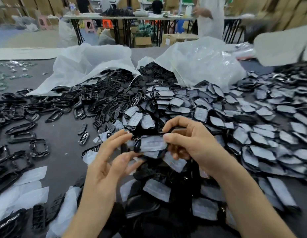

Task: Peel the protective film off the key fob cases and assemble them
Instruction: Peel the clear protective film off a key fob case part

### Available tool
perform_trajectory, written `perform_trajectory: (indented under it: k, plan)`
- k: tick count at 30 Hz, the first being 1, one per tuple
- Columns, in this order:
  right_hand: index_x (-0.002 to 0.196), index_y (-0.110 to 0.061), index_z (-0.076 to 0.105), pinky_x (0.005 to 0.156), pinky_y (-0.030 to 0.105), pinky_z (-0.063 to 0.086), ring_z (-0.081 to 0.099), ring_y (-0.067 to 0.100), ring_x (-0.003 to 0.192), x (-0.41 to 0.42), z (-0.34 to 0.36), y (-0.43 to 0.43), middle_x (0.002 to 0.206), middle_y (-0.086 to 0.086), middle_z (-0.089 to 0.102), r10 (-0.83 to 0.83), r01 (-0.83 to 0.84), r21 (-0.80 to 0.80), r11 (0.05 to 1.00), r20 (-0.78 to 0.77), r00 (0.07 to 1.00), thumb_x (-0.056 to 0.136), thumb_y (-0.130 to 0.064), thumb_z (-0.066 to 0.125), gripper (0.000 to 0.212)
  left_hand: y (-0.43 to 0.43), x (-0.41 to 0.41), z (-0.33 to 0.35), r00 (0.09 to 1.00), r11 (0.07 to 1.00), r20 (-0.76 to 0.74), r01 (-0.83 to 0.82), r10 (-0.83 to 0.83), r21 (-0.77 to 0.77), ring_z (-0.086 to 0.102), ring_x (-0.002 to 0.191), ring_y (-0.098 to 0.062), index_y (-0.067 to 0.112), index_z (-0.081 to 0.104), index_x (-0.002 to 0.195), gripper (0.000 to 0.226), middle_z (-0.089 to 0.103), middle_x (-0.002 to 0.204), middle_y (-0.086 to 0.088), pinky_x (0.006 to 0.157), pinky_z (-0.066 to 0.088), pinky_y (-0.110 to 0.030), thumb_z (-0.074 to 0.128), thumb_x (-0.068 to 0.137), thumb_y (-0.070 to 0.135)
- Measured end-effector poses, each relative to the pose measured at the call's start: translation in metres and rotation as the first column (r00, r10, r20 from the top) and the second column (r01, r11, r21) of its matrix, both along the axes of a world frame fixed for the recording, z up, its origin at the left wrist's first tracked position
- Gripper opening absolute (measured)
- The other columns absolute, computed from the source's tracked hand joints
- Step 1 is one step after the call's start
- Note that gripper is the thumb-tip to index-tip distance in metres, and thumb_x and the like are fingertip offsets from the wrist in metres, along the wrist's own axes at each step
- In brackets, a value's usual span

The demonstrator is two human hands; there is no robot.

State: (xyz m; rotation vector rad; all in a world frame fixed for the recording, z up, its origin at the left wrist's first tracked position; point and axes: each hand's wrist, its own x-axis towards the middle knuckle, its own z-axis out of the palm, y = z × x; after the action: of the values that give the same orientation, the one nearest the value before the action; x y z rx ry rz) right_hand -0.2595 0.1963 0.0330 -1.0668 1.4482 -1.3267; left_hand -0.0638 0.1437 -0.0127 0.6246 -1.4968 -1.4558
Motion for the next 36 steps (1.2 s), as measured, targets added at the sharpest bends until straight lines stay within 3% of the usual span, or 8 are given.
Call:
perform_trajectory:
  k: [3,6,12,17,22,28,33,36]
  plan:
    - [0.08,-0.015,0.062,0.044,0.019,0.043,0.05,0.012,0.044,-0.021,0.004,0.005,0.056,-0.001,0.061,-0.263,0.259,-0.083,0.962,-0.042,0.964,0.086,-0.008,0.066,0.01,-0.006,0.005,-0.002,0.936,0.953,0.26,-0.174,0.239,-0.249,0.053,0.124,-0.009,0.046,0.054,0.124,0.037,0.039,0.143,0.02,0.098,0.045,-0.035,0.058,0.088,0.042]
    - [0.077,-0.017,0.063,0.042,0.018,0.042,0.052,0.009,0.042,-0.039,0.005,0.008,0.054,-0.002,0.063,-0.554,0.526,-0.216,0.823,-0.095,0.827,0.086,-0.007,0.065,0.014,-0.023,0.018,-0.007,0.667,0.844,0.528,-0.335,0.526,-0.418,0.033,0.137,-0.015,0.037,0.047,0.133,0.047,0.029,0.151,0.01,0.106,0.034,-0.044,0.061,0.089,0.029]
    - [0.079,-0.026,0.058,0.043,0.015,0.045,0.057,0.003,0.042,-0.056,-0.008,0.006,0.059,-0.004,0.066,-0.749,0.709,-0.259,0.656,-0.339,0.569,0.089,-0.016,0.063,0.015,-0.037,0.028,-0.017,0.307,0.893,0.84,-0.217,0.447,-0.395,0.03,0.14,-0.029,0.021,0.048,0.138,0.047,0.042,0.147,-0.007,0.114,0.016,-0.056,0.057,0.092,0.02]
    - [0.082,-0.022,0.058,0.038,0.01,0.041,0.059,0.002,0.041,-0.058,-0.013,0.006,0.064,-0.001,0.067,-0.746,0.73,-0.229,0.644,-0.396,0.535,0.09,-0.017,0.063,0.01,-0.035,0.029,-0.016,0.388,0.853,0.76,-0.257,0.521,-0.454,0.055,0.106,-0.033,0.021,0.067,0.114,0.034,0.062,0.115,-0.006,0.094,0.04,-0.046,0.072,0.082,0.012]
    - [0.09,-0.019,0.062,0.046,0.023,0.049,0.06,0.009,0.042,-0.063,-0.011,0.01,0.059,-0.001,0.066,-0.767,0.766,-0.207,0.609,-0.396,0.504,0.089,-0.023,0.063,0.004,-0.035,0.028,-0.013,0.49,0.815,0.651,-0.335,0.58,-0.473,0.047,0.071,-0.015,0.022,0.065,0.091,0.022,0.056,0.083,0.005,0.064,0.024,-0.023,0.073,0.079,0.006]
    - [0.087,-0.02,0.06,0.061,0.027,0.052,0.057,0.015,0.055,-0.047,-0.007,0.005,0.063,-0.004,0.061,-0.824,0.711,-0.447,0.543,-0.447,0.349,0.09,-0.026,0.061,0.006,-0.031,0.026,-0.009,0.605,0.789,0.508,-0.428,0.613,-0.441,0.049,0.083,0.015,0.035,0.054,0.072,0.027,0.059,0.079,0.013,0.068,0.033,-0.004,0.071,0.082,0.018]
    - [0.1,-0.026,0.068,0.05,0.008,0.038,0.053,0.007,0.053,0.03,-0.021,-0.005,0.064,-0.011,0.059,-0.432,0.175,-0.458,0.872,-0.549,0.715,0.087,-0.027,0.066,0.013,-0.017,0.016,0.0,0.808,0.864,0.392,-0.261,0.439,-0.43,0.051,0.062,0.002,0.04,0.06,0.075,0.015,0.059,0.07,0.023,0.056,0.035,-0.009,0.068,0.085,0.033]
    - [0.092,-0.024,0.071,0.059,0.007,0.039,0.056,0.001,0.063,0.06,-0.035,-0.007,0.07,-0.016,0.061,-0.217,-0.006,-0.344,0.939,-0.608,0.764,0.084,-0.025,0.07,0.008,-0.012,0.011,0.0,0.844,0.876,0.399,-0.158,0.36,-0.455,0.045,0.049,0.002,0.036,0.061,0.078,0.011,0.052,0.057,0.024,0.049,0.03,-0.005,0.069,0.083,0.031]
